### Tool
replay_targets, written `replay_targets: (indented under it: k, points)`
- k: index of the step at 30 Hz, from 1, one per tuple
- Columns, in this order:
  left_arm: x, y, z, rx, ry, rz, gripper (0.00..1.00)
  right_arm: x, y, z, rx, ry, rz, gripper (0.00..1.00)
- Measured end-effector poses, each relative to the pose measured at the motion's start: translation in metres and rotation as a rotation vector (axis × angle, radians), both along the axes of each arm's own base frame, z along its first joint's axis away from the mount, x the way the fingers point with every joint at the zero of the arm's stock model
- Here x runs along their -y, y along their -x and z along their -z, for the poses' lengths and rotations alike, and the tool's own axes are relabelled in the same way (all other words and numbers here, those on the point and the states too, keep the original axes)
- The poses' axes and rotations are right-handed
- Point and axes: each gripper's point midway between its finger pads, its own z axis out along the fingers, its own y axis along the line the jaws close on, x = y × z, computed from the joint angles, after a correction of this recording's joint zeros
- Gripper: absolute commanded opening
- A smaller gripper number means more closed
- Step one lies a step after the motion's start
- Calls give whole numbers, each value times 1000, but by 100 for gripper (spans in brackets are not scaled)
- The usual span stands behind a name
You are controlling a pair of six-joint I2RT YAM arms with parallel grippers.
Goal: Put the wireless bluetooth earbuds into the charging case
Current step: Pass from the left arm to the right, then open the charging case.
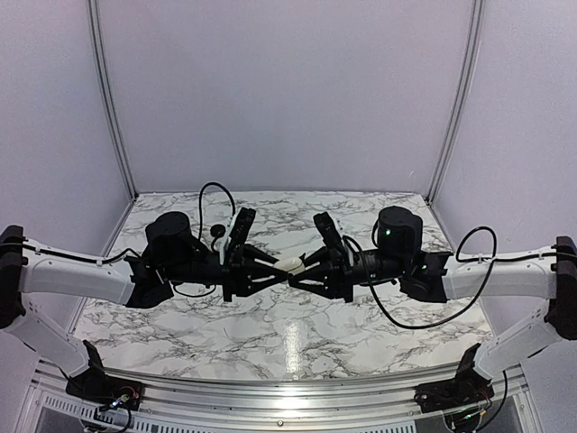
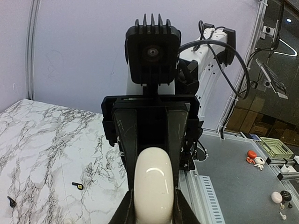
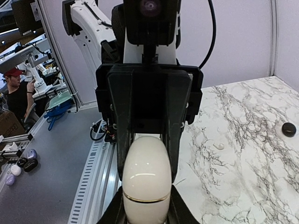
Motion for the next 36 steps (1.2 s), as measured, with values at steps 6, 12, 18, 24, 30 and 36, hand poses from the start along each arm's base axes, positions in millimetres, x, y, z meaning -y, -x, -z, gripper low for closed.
replay_targets:
  k: [6, 12, 18, 24, 30, 36]
  points:
    - [0, -1, 0, -2, 2, -7, 32, 0, -1, 0, 5, -1, 3, 9]
    - [-3, -8, -1, -2, 0, -34, 48, 1, 0, 3, 19, 11, -4, 6]
    - [-7, -14, -1, -3, -6, -62, 48, 3, 0, 11, 28, 40, -6, 3]
    - [-7, -18, 5, -11, -28, -83, 46, 4, -1, 16, 29, 60, -1, 0]
    - [-8, -25, 9, -9, -50, -124, 46, 7, -5, 22, 30, 82, 15, 0]
    - [-13, -46, 5, -6, -55, -224, 46, 10, -5, 24, 28, 94, 14, 0]
